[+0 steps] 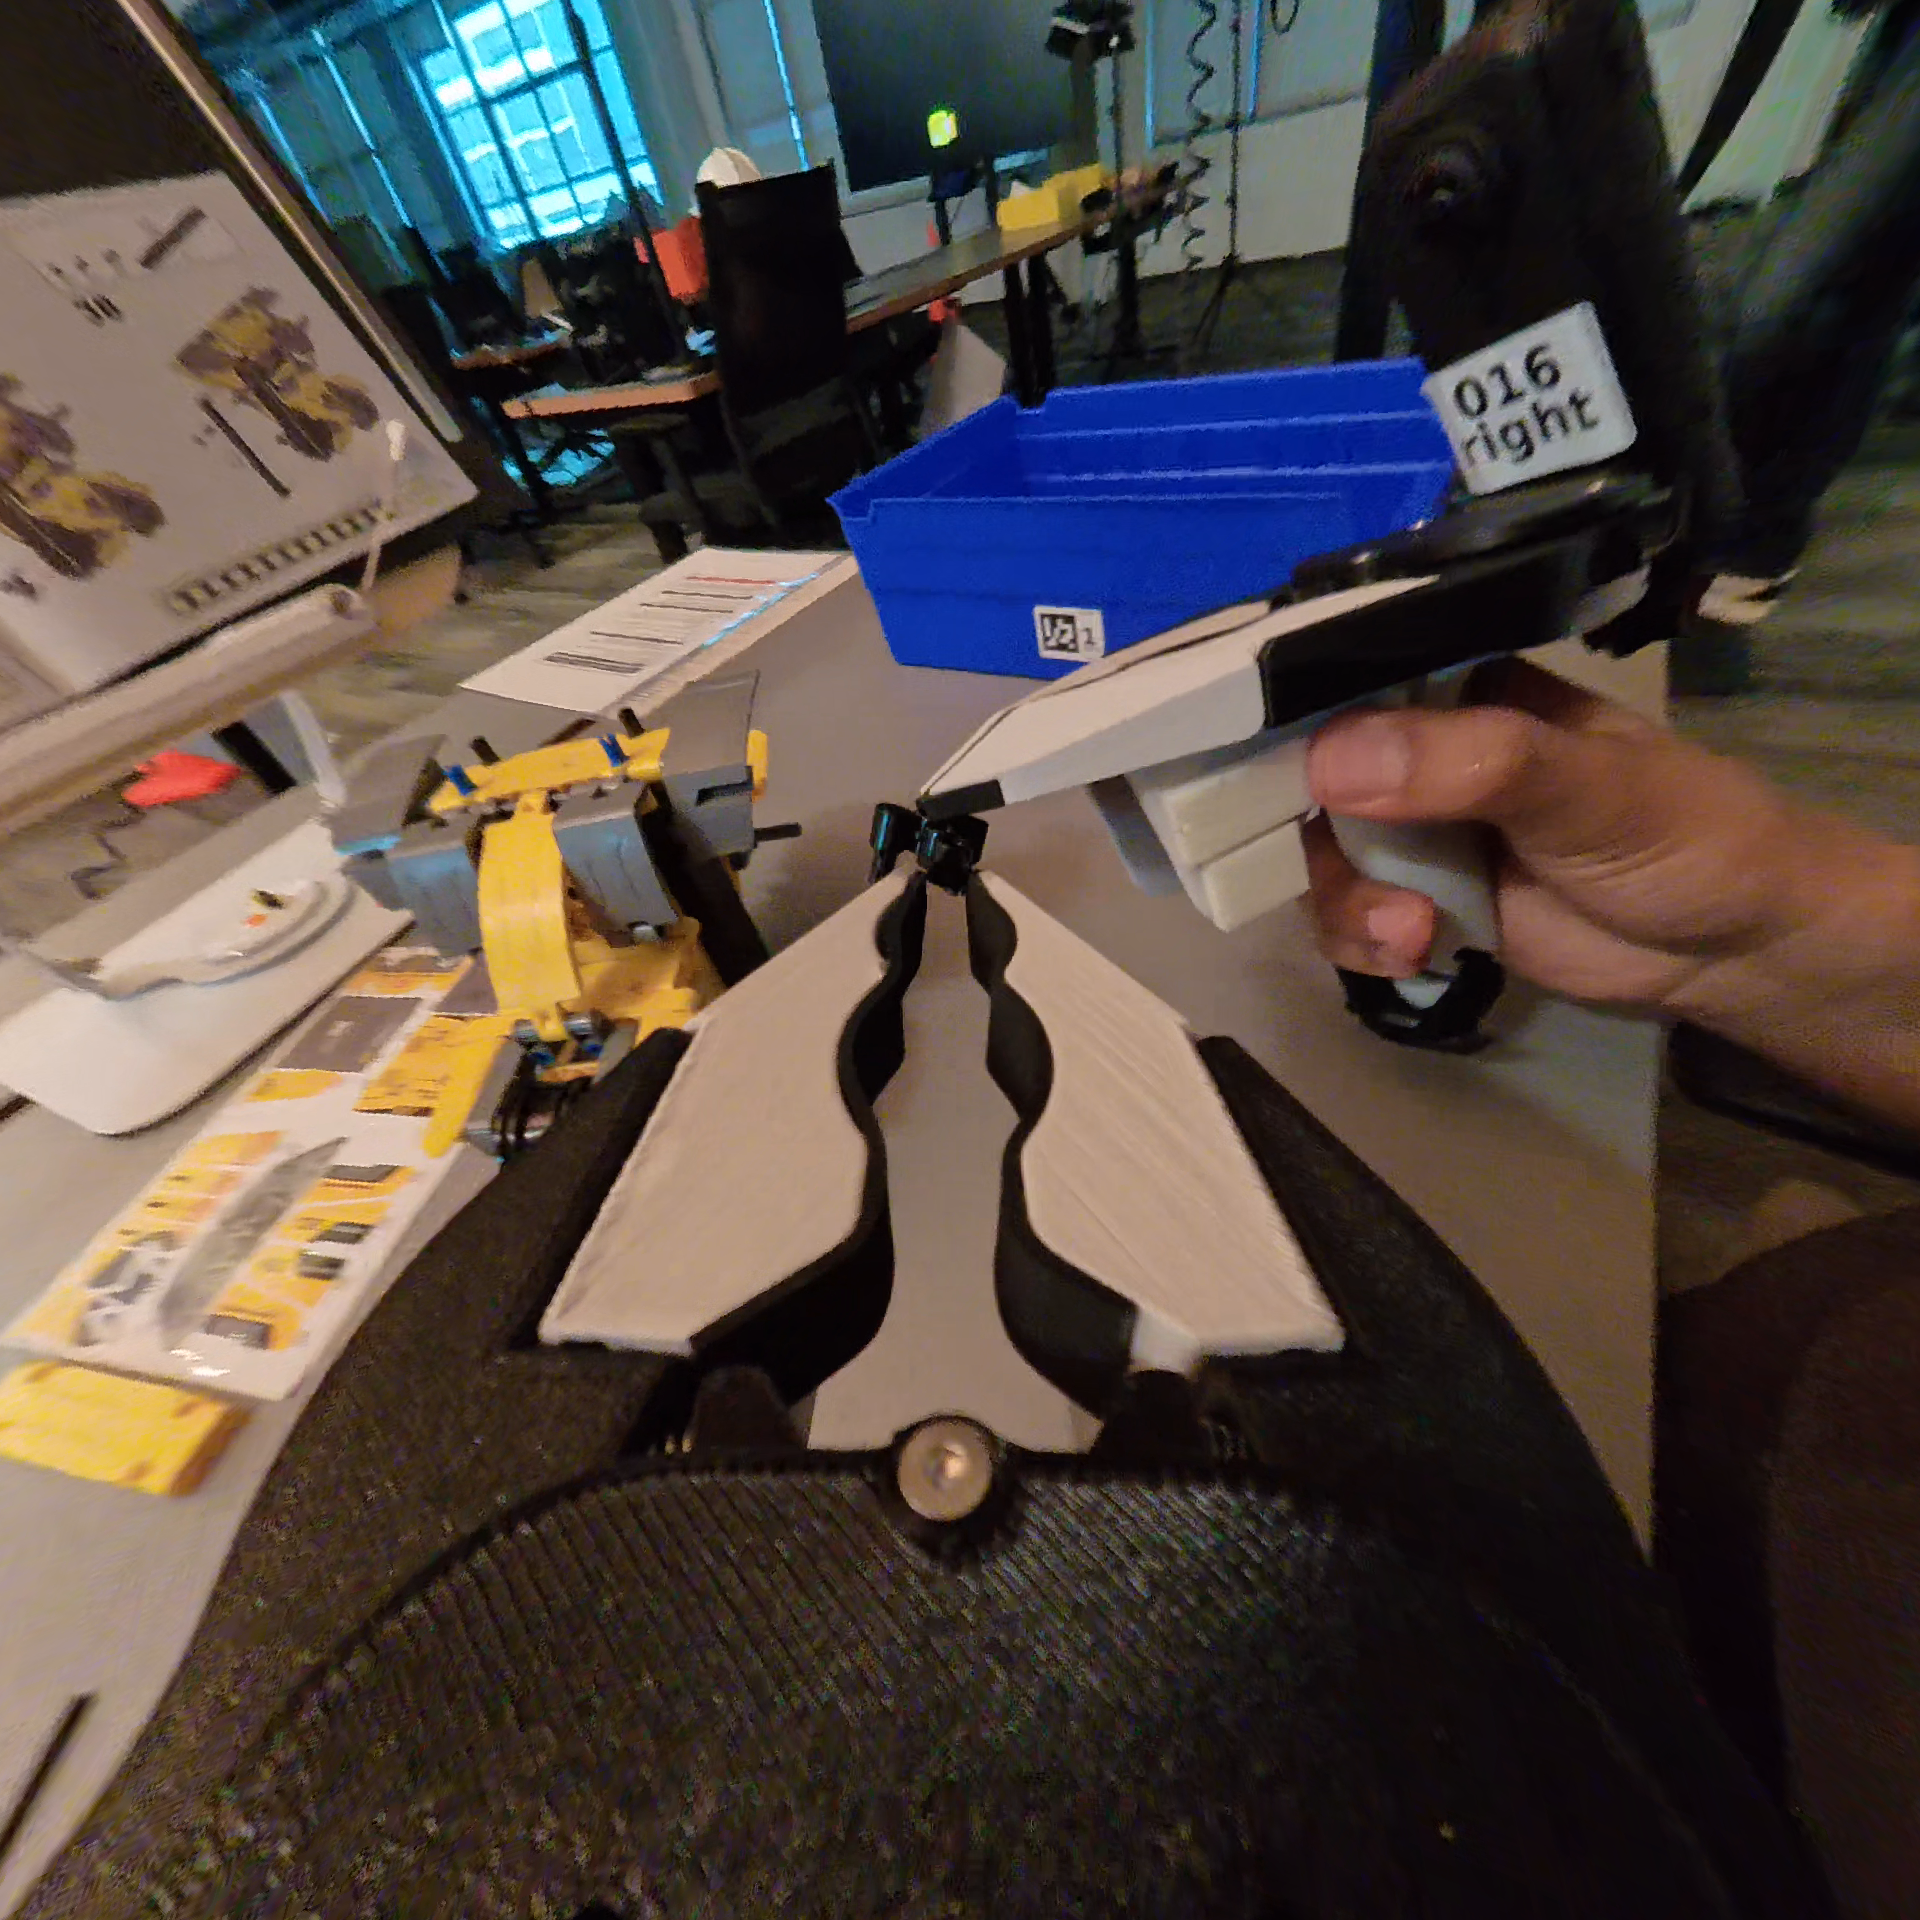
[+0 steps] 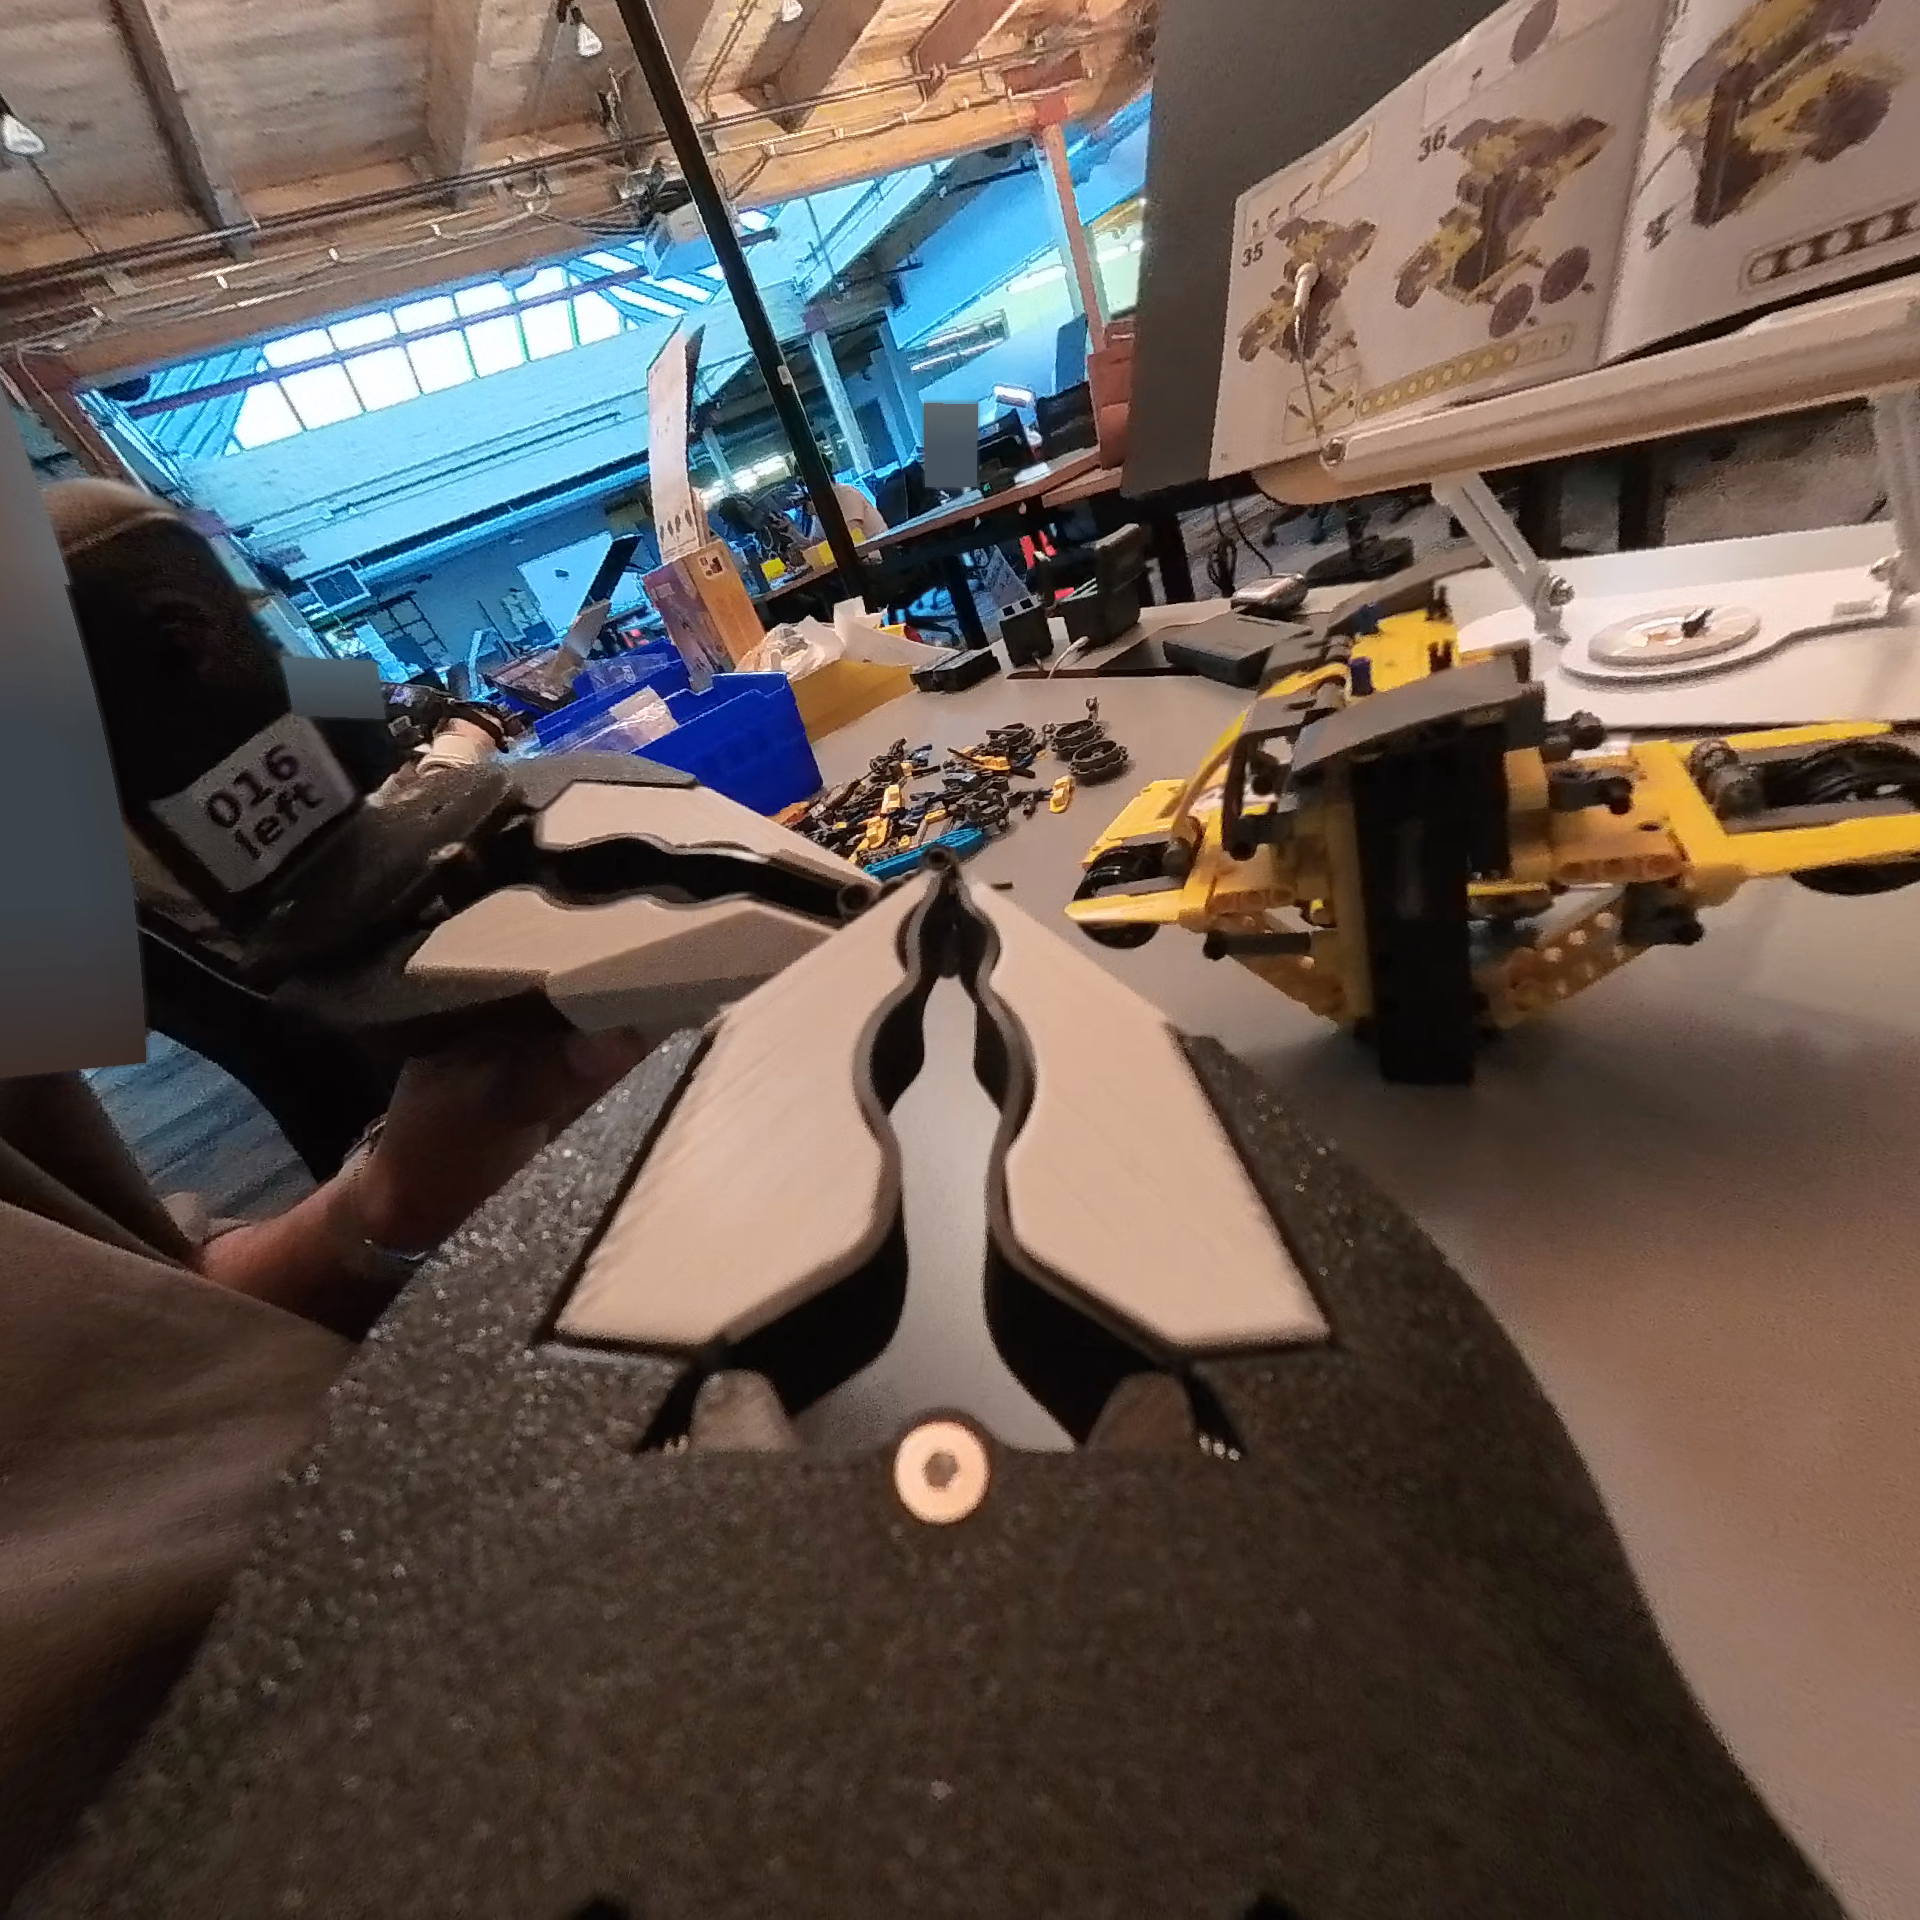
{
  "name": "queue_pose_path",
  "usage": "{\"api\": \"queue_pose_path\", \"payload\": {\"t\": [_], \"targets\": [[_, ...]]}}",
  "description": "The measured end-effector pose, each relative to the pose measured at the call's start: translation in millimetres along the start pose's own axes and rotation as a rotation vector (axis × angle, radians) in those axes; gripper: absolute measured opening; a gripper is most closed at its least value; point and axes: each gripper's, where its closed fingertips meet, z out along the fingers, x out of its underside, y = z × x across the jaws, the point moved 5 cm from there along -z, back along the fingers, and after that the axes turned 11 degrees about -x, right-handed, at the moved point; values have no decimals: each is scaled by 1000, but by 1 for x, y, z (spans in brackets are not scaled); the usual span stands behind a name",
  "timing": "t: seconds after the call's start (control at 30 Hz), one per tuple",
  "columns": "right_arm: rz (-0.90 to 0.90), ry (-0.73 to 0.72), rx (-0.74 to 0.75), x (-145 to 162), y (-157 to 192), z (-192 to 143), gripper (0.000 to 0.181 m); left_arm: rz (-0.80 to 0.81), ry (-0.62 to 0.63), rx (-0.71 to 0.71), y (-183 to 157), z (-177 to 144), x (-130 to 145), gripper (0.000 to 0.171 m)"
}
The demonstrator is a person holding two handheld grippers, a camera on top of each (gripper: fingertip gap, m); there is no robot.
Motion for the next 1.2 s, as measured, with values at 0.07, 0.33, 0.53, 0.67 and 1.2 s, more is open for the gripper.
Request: {"api": "queue_pose_path", "payload": {"t": [0.07,0.33,0.53,0.67,1.2], "targets": [[11,-7,-4,2,-2,0,0,-60,5,31,2,1,3,6],[37,-17,-2,8,-9,-2,0,-232,17,118,6,5,12,15],[40,-27,6,10,-11,-2,0,-386,42,220,5,12,22,28],[-23,19,52,16,-12,1,0,-446,48,262,1,15,29,27],[-281,148,136,26,-4,12,0,-723,10,431,12,13,34,7]]}}
